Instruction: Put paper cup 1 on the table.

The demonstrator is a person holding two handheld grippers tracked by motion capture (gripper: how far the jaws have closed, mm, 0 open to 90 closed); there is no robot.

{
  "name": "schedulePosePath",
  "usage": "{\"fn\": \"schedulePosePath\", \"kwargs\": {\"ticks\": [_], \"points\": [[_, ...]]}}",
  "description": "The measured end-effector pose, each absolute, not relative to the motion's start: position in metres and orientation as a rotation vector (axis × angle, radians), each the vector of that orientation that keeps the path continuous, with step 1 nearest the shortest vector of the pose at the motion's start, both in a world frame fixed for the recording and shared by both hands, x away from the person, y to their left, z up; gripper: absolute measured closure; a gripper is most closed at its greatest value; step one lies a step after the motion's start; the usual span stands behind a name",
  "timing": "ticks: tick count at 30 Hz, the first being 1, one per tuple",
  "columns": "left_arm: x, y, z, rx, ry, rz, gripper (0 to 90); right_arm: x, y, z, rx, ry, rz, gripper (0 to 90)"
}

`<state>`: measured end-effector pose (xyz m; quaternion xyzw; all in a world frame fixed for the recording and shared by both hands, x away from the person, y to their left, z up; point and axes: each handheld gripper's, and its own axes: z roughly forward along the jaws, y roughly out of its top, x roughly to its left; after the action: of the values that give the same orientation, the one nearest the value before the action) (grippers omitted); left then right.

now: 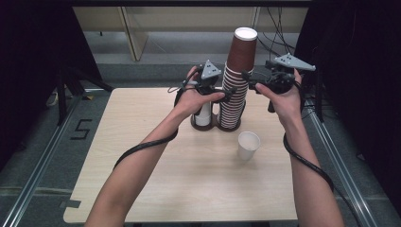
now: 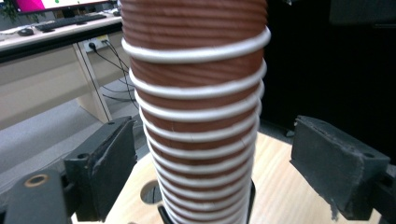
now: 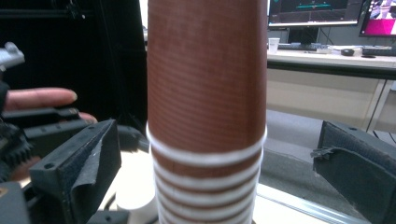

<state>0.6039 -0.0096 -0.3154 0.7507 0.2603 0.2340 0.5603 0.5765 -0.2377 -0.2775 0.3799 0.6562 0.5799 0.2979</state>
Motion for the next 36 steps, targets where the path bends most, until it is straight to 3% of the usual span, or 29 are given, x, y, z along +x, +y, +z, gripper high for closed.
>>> {"fn": "schedulePosePath", "kwargs": {"ticks": [25,36], "points": [[0.628,-0.026,-0.306,1.726,0.641,0.472,11.2,0.619,-0.201,-0.246,1.000,1.795,1.513,0.8],[0.631,-0.029,-0.306,1.706,0.663,0.469,11.5,0.623,-0.199,-0.247,1.019,1.766,1.514,6.4]]}}
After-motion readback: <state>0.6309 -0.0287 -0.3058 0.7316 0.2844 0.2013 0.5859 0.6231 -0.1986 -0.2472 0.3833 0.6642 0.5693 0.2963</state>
